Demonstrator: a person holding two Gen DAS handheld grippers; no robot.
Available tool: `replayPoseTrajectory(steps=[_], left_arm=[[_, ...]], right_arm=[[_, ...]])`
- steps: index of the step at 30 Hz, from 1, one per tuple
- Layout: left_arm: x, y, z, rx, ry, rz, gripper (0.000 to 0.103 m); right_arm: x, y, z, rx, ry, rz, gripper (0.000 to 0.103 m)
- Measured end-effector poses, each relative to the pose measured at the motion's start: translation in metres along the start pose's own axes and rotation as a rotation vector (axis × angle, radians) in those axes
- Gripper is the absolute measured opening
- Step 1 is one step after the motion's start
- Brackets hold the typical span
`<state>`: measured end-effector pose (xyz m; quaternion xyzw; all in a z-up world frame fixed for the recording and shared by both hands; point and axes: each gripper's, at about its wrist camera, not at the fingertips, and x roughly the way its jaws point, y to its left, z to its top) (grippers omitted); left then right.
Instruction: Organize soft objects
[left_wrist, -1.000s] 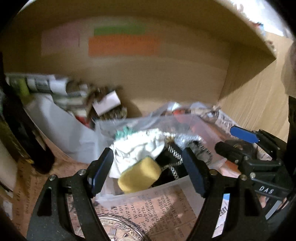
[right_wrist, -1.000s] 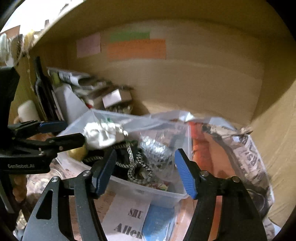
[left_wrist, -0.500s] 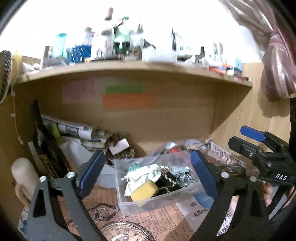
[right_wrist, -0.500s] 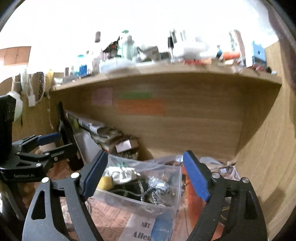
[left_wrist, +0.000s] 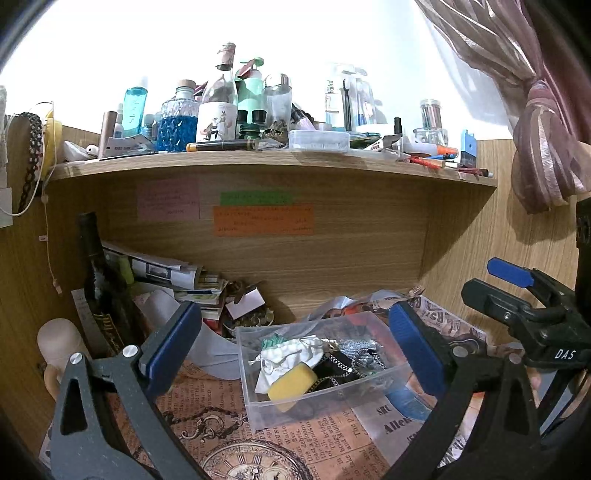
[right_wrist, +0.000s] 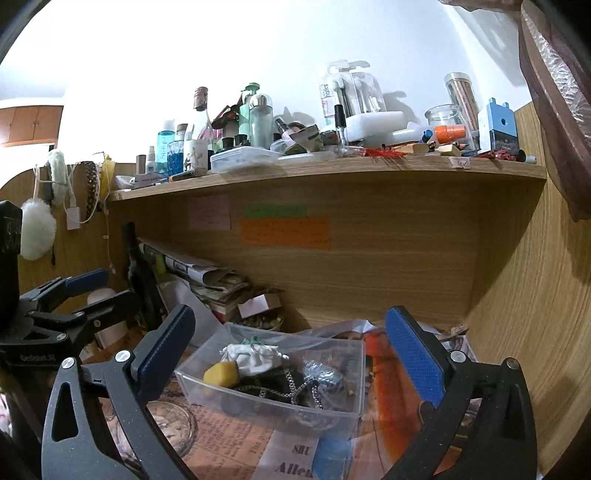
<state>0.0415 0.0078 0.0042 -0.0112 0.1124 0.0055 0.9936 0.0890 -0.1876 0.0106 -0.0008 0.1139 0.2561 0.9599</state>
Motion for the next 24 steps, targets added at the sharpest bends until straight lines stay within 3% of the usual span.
replayPoseTrajectory(steps=[24], left_arm=[[0.0011,-0.0014,-0.0041,0.003,0.008,-0.009,0.103]], right_arm=[[-0.0034,0.0026,-0.0005,0.002,-0.003,0.004,0.103]])
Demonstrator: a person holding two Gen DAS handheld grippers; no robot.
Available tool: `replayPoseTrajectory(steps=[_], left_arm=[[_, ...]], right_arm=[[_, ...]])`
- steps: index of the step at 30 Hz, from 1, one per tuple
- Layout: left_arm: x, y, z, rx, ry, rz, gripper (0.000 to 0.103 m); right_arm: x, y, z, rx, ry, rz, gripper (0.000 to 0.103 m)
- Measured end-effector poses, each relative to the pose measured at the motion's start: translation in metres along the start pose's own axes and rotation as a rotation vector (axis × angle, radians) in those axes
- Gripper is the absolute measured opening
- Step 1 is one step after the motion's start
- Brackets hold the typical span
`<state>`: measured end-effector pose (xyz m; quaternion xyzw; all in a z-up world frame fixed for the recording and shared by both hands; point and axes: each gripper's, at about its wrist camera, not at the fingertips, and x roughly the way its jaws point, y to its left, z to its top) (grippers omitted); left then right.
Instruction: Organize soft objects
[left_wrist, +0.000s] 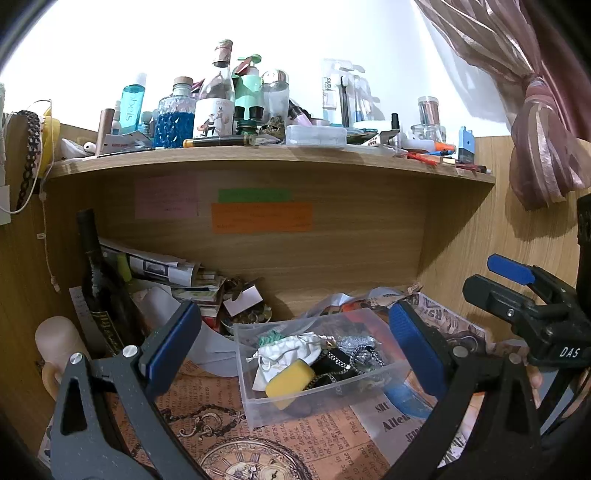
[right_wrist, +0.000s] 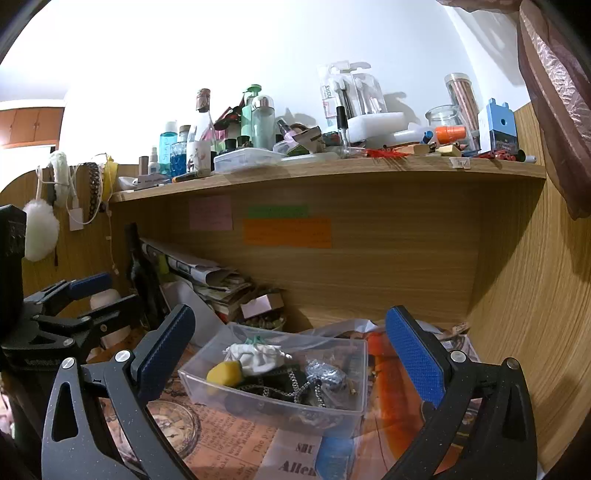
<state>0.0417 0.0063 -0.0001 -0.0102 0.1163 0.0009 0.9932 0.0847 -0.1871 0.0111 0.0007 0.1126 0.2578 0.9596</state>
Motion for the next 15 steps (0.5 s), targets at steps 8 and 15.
replayPoseTrajectory(steps=[8,15], left_arm=[[0.0023,0.0008,-0.0002,-0.004,0.009,-0.004,0.103],[0.0041,0.0011,0.0005,-0.010,0.011,-0.013,0.103]], right_arm=[[0.0005,-0.0002,-0.0007,0.002,0.004,0.001,0.103],[0.0015,-0.0009,-0.0019,0.005,0.007,0.002,0.103]])
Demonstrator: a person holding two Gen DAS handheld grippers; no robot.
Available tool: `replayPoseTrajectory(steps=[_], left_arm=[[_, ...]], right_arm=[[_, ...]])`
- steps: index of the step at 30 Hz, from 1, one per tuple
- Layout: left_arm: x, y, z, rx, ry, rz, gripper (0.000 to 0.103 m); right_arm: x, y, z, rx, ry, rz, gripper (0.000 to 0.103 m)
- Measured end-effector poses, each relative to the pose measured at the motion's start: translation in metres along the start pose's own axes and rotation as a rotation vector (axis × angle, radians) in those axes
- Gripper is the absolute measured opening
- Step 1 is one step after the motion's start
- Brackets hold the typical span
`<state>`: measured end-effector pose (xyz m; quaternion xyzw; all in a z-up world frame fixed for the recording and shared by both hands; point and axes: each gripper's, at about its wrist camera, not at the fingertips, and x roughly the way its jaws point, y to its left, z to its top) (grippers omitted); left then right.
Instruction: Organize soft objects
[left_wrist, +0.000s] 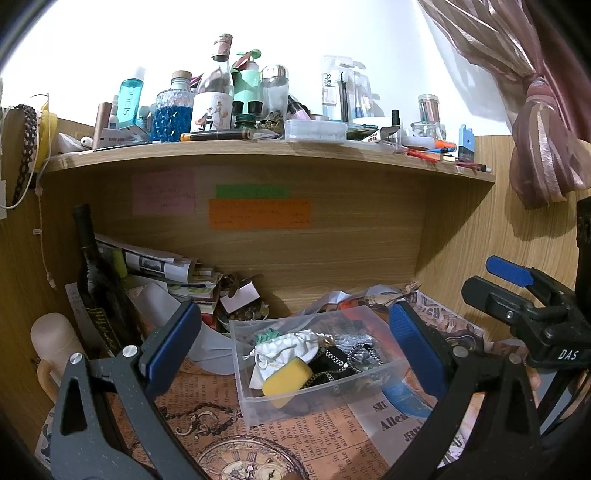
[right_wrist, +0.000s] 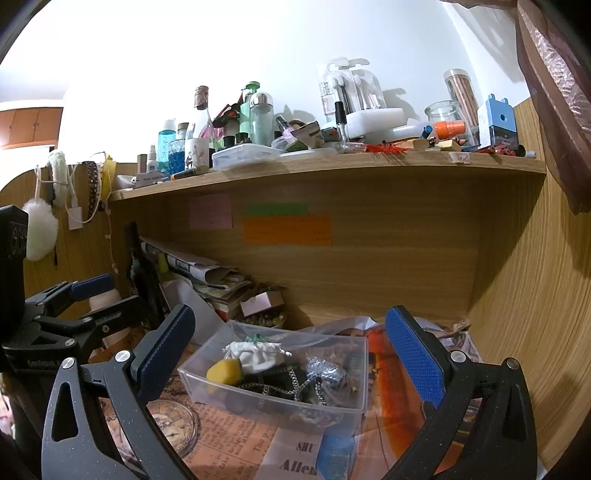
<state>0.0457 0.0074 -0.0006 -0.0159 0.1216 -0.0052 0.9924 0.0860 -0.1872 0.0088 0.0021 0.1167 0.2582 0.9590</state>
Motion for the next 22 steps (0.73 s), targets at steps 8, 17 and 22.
replayPoseTrajectory(steps=[8,17,22], left_arm=[[0.001,-0.002,-0.001,-0.006,0.007,-0.009,0.103],[0.003,0.000,-0.001,-0.001,0.017,-0.025,0.103],[0.003,0.002,-0.002,-0.011,0.021,-0.020,0.103]], right_arm=[[0.004,-0.001,-0.003,0.006,0.014,0.002,0.103],[0.007,-0.003,-0.004,0.003,0.025,0.009,0.103],[0.011,-0.003,-0.006,-0.001,0.038,0.010,0.103]])
